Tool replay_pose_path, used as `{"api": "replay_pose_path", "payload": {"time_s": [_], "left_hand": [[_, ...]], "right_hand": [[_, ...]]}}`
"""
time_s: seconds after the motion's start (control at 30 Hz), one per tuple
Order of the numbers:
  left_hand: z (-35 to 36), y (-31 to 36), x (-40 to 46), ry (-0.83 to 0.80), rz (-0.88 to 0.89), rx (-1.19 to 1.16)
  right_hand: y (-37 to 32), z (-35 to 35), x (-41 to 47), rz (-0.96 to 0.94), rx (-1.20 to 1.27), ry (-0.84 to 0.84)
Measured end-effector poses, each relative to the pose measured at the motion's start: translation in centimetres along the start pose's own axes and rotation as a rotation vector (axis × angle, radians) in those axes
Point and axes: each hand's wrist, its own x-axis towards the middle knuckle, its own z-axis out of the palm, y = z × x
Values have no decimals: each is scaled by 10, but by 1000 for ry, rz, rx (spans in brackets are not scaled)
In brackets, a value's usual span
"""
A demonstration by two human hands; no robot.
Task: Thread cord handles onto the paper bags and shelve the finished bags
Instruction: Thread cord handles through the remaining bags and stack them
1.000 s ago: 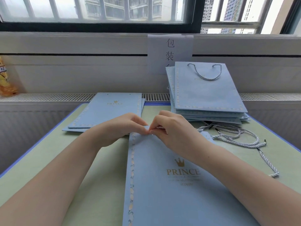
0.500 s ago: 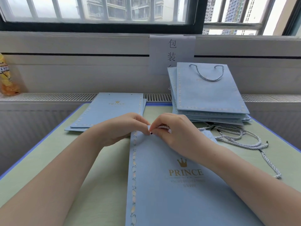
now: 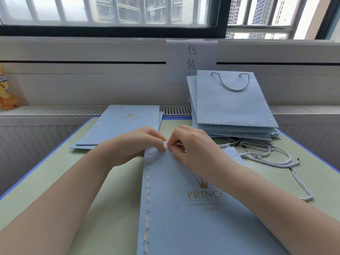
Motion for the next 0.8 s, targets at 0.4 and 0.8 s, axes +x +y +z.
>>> {"api": "replay_pose_path", "payload": {"time_s": [0.4,0.8], "left_hand": [[-2,1,0,18,5,15],[-5,1,-3,-29,34,28]], "right_hand": [[3,3,0,-22,43,18],[0,5,-1,-156,-118,69]]}}
